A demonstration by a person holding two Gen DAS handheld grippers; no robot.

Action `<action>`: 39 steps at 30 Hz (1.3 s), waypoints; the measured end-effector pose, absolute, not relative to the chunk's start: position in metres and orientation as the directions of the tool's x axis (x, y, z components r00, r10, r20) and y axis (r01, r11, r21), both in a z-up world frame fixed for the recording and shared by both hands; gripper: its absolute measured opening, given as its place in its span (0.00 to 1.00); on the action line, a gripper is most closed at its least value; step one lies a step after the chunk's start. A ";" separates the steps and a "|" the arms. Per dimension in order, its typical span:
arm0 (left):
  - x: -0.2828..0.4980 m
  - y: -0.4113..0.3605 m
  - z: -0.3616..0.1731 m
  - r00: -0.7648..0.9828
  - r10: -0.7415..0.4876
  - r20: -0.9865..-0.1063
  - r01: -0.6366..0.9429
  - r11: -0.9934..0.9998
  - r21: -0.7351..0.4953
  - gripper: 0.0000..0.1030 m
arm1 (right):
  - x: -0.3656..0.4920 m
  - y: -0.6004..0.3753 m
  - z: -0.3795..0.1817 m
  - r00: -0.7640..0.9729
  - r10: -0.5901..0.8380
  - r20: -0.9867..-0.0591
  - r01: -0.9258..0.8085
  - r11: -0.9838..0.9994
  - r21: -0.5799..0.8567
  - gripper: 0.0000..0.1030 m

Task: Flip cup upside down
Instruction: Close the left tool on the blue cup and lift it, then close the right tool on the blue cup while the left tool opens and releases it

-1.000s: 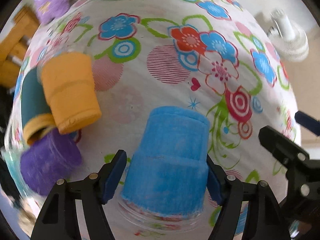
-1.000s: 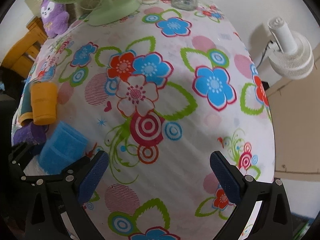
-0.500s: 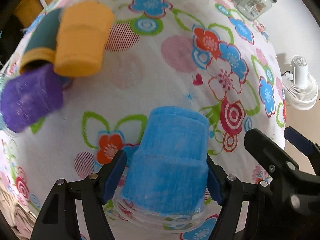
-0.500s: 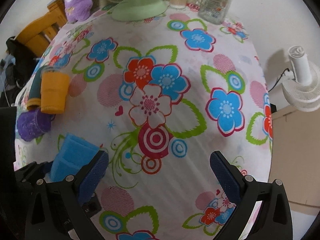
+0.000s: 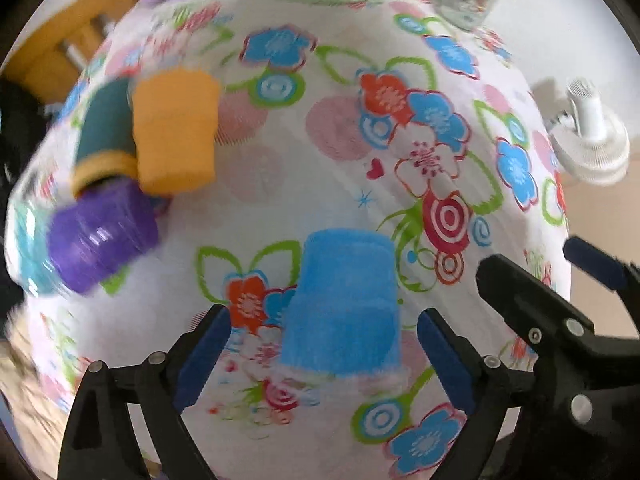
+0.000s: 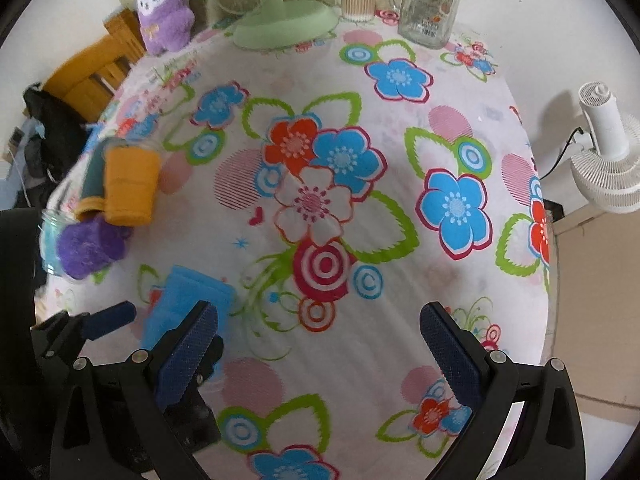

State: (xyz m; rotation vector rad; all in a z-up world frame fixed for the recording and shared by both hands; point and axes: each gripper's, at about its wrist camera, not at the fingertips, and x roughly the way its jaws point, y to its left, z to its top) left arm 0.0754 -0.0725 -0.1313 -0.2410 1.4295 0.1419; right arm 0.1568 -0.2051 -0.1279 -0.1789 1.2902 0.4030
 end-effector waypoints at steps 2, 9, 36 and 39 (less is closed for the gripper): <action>0.072 -0.072 -0.118 0.150 -0.008 -0.989 -0.178 0.983 -0.035 0.93 | 0.151 -0.203 -0.118 0.230 0.217 -0.949 -0.375 0.919 0.119 0.99; 0.081 -0.043 -0.103 0.173 0.067 -0.983 -0.103 0.993 0.049 0.93 | 0.138 -0.188 -0.101 0.243 0.276 -0.930 -0.318 0.929 0.192 0.99; 0.097 -0.012 -0.134 0.153 0.121 -0.981 0.153 0.977 0.145 0.93 | 0.156 -0.136 -0.171 0.108 0.077 -0.991 -0.205 0.977 0.053 0.84; 0.099 -0.015 -0.138 0.141 0.113 -0.984 0.152 0.979 0.134 0.93 | 0.159 -0.135 -0.179 0.093 0.047 -0.995 -0.229 0.973 0.025 0.77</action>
